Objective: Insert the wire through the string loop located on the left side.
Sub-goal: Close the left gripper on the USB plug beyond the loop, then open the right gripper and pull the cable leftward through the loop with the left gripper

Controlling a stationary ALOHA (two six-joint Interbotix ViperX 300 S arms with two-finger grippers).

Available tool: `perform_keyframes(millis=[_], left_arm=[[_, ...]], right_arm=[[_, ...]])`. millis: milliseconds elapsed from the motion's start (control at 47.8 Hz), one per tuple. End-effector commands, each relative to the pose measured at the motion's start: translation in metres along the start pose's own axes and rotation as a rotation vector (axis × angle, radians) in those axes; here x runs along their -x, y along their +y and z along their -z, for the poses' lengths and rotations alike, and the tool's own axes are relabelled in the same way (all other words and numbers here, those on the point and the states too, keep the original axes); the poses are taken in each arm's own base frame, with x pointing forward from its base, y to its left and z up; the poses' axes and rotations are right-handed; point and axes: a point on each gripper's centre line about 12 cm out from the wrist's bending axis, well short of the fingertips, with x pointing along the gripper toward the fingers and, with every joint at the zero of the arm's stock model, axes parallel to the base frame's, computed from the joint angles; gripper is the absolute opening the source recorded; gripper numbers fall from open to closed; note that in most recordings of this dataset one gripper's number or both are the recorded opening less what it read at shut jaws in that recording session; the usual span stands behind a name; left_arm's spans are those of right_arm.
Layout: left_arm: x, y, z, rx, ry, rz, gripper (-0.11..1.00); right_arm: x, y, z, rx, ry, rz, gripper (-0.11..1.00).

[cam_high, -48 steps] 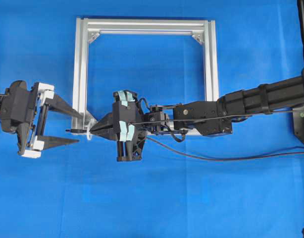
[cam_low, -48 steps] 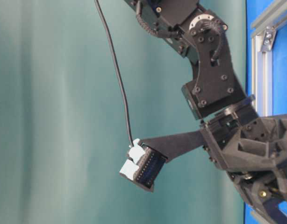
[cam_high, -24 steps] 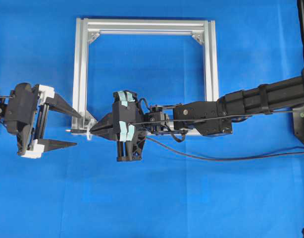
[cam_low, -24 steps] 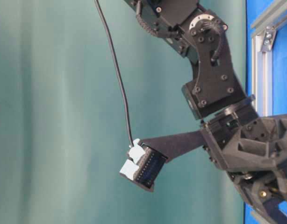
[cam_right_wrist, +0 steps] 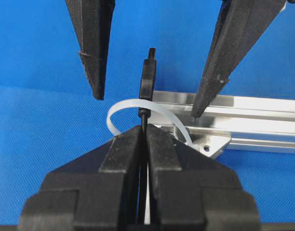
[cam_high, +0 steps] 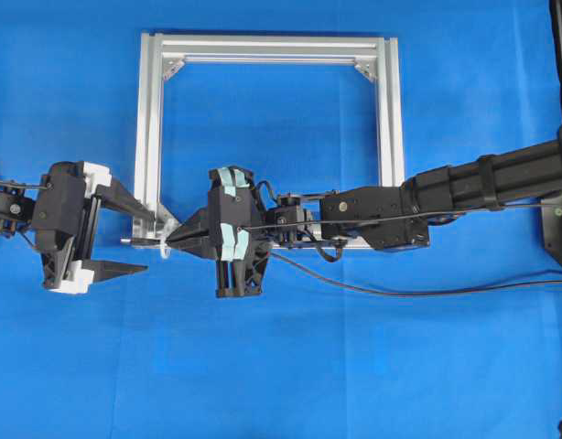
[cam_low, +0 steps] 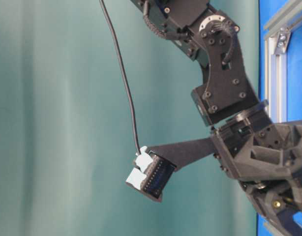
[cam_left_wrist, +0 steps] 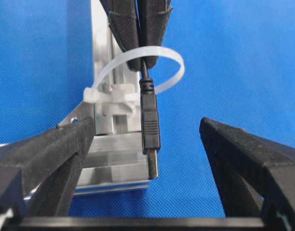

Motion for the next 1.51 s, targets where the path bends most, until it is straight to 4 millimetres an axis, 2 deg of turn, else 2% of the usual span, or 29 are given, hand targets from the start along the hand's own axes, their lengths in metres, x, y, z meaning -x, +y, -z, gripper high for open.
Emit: perform_keyframes(millis=[0,440,544,586,774,858,1486], left_arm=[[-0.0004,-0.0012,-0.0052,-0.002,-0.021,0.005,0.88],[-0.0011,-0.0014,-0.0071,-0.003,-0.027,0.005,0.87],[-0.0013,-0.0014,-0.0066,-0.007,-0.024,0.005,0.82],[-0.0011,-0.0014,-0.0071,-0.007,-0.027,0.005,0.76],[-0.0014,-0.0011,-0.0075,-0.003,-0.027,0.004,0.23],[-0.0014,-0.0011,-0.0077,-0.001,-0.029,0.004,0.06],[-0.0014,-0.0010,-0.0075,0.000,-0.027,0.003,0.07]], right_arm=[[0.0028,0.0017,-0.0158,0.000,-0.040,-0.005,0.00],[0.0029,0.0016,-0.0150,0.000,-0.037,-0.004,0.00],[0.0025,0.0015,-0.0149,0.000,-0.037,-0.004,0.00],[0.0029,0.0015,-0.0148,0.000,-0.035,-0.004,0.00],[0.0026,0.0015,-0.0139,0.000,-0.032,-0.004,0.00],[0.0025,0.0016,-0.0145,0.002,-0.033,-0.004,0.00],[0.0029,0.0024,-0.0145,0.020,-0.033,-0.011,0.00]])
